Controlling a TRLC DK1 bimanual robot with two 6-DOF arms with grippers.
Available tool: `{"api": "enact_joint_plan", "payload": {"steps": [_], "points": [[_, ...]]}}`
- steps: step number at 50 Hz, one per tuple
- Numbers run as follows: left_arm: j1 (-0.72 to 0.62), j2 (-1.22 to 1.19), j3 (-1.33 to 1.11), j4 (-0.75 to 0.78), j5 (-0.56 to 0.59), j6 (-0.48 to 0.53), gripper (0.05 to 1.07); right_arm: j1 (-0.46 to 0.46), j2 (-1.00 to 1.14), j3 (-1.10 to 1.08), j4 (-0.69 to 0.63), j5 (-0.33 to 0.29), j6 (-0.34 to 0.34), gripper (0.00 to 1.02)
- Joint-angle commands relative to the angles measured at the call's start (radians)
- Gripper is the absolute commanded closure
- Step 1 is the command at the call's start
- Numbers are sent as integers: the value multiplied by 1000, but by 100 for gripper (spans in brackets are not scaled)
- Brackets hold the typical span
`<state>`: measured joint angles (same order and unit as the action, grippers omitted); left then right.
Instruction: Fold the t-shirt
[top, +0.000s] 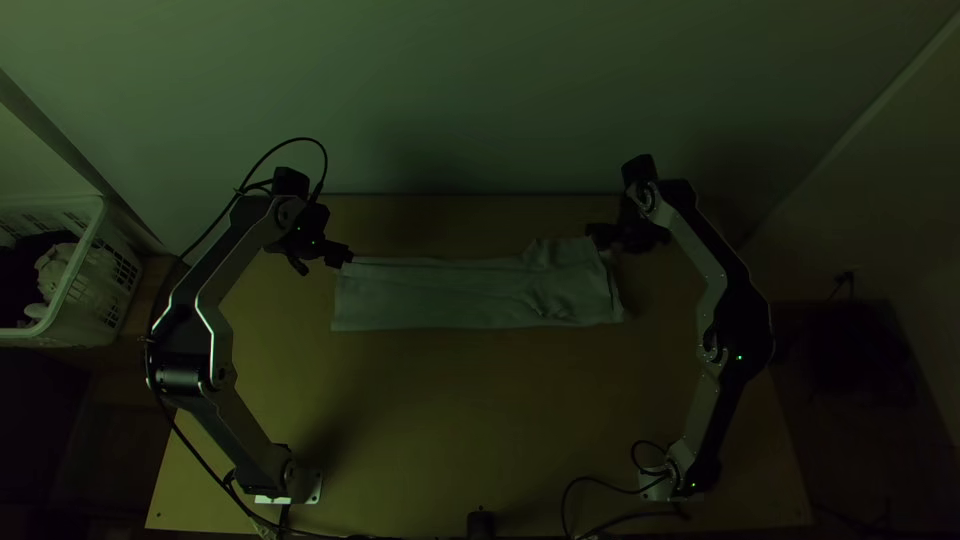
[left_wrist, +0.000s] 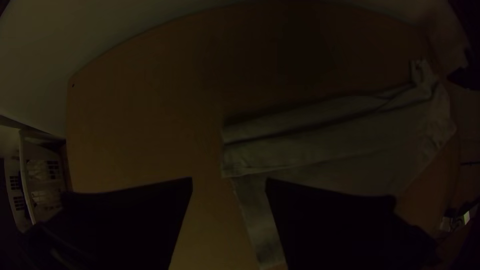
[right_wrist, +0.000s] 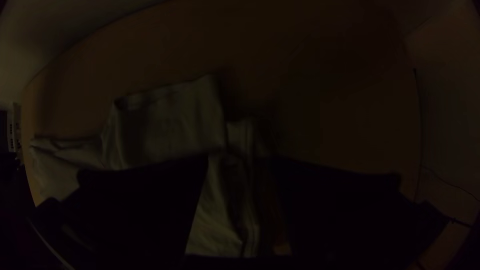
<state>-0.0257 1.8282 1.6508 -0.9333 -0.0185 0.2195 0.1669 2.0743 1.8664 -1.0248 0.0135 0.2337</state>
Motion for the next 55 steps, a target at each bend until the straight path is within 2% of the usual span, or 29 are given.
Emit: {"api": "enact_joint_plan", "payload": {"steps": [1,5,16,29,41,55], "points": [[23,0,24,-1,31,-39,9,-18,-2,51,0,16,-10,17],[44,-9,24,-1,78,-58,9,-24,-17,66,-1,60,-10,16],[124,-30,-3,-1,273,-104,9,-55,-79,68,-12,66,16,6],[231,-9,-60,-1,531,-129,9,-75,-191,73,-20,65,19,4],[308,19,-135,25,664,-124,9,-89,-289,131,-6,52,18,4],[359,77,-178,48,735,-92,9,-107,-364,160,-6,52,19,4]]}}
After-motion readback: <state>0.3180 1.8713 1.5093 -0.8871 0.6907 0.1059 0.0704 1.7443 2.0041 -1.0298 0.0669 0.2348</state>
